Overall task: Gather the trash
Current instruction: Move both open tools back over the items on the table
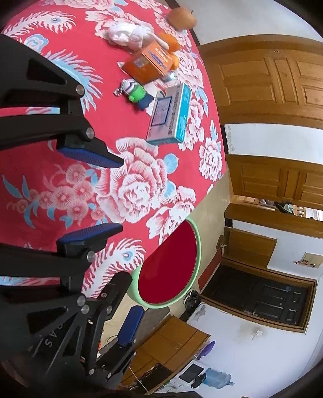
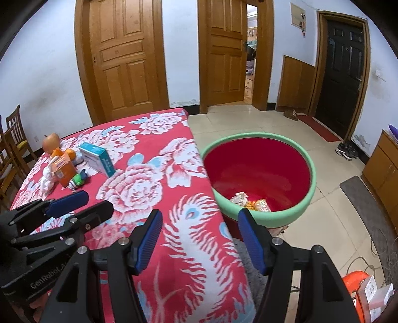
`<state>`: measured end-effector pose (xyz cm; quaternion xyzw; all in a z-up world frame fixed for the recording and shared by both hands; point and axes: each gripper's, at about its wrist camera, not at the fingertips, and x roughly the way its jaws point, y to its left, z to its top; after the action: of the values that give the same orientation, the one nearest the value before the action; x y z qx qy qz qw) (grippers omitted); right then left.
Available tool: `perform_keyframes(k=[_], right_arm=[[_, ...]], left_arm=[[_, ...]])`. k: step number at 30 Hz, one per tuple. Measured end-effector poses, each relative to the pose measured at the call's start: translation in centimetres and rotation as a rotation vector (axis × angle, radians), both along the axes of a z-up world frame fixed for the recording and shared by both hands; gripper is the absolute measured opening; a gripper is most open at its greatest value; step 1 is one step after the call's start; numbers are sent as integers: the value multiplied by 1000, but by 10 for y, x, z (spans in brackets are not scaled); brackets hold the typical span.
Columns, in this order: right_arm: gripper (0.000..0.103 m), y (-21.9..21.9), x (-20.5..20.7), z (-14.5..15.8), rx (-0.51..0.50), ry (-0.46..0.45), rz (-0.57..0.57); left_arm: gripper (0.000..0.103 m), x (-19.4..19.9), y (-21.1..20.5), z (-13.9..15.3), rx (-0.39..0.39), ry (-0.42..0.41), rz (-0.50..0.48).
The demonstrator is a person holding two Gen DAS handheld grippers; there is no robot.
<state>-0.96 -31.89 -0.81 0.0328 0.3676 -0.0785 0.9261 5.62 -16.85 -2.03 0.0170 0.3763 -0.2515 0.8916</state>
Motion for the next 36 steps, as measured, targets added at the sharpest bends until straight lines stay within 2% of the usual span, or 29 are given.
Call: perform_keyframes(k=[12,28,36], right_arm=[[66,38,15,-3,-5,10,76],[66,137,44,-1,-14,11,327],[67,152,52,-4,3,23,367]], left_arm=[[45,1,45,-3,9,-3,93],[45,-5,145,-3,-11,5,309],[46,-1,159,-5,-27,17,337]])
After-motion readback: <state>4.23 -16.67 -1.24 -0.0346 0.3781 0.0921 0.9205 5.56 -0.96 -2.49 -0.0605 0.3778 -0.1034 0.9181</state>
